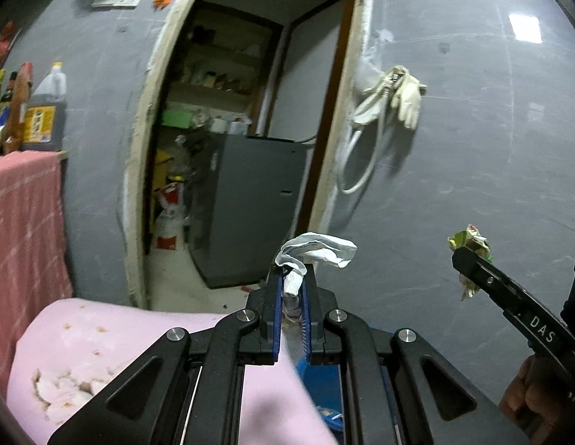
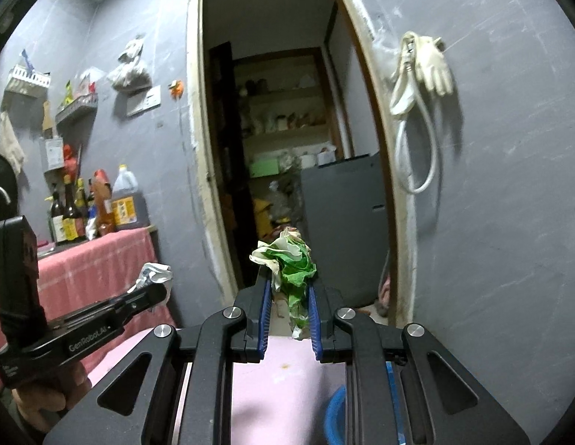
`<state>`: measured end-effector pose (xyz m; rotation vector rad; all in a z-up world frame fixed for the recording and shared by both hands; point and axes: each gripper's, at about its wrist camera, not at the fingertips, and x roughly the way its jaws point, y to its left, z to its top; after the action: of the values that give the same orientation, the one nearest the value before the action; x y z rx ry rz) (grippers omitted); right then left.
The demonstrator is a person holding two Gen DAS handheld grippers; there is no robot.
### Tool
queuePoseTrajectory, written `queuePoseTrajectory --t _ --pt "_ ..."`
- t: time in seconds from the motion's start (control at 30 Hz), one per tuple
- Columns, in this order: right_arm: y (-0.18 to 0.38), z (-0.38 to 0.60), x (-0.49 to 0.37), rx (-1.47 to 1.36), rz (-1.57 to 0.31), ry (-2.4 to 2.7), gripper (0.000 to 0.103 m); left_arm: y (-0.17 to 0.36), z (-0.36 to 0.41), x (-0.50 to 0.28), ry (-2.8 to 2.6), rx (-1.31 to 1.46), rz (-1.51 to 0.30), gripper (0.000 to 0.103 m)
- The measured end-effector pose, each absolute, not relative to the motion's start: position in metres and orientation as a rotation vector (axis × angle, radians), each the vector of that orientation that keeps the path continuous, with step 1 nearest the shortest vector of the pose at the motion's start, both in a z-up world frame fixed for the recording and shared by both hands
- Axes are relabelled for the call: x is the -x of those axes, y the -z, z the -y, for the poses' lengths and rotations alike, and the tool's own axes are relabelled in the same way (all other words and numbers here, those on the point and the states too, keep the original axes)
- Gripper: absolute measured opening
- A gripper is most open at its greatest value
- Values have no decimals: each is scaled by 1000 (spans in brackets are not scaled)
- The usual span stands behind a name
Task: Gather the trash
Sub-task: 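Lift both held pieces and carry them over the blue basin, then open both grippers to drop the pieces into the blue basin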
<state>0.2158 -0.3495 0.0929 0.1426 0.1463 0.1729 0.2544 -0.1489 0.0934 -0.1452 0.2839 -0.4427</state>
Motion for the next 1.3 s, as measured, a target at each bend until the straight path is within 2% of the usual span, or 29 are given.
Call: queuePoseTrajectory --t 0.43,0.8,1.3 --pt "-66 405 -213 -129 -176 -47 15 -78 222 -271 534 103 -307 7" --pt "-28 432 -228 -171 -252 10 16 -46 250 -293 569 64 -371 7" --pt "35 461 -256 -249 -458 30 18 32 290 -335 609 31 -650 7"
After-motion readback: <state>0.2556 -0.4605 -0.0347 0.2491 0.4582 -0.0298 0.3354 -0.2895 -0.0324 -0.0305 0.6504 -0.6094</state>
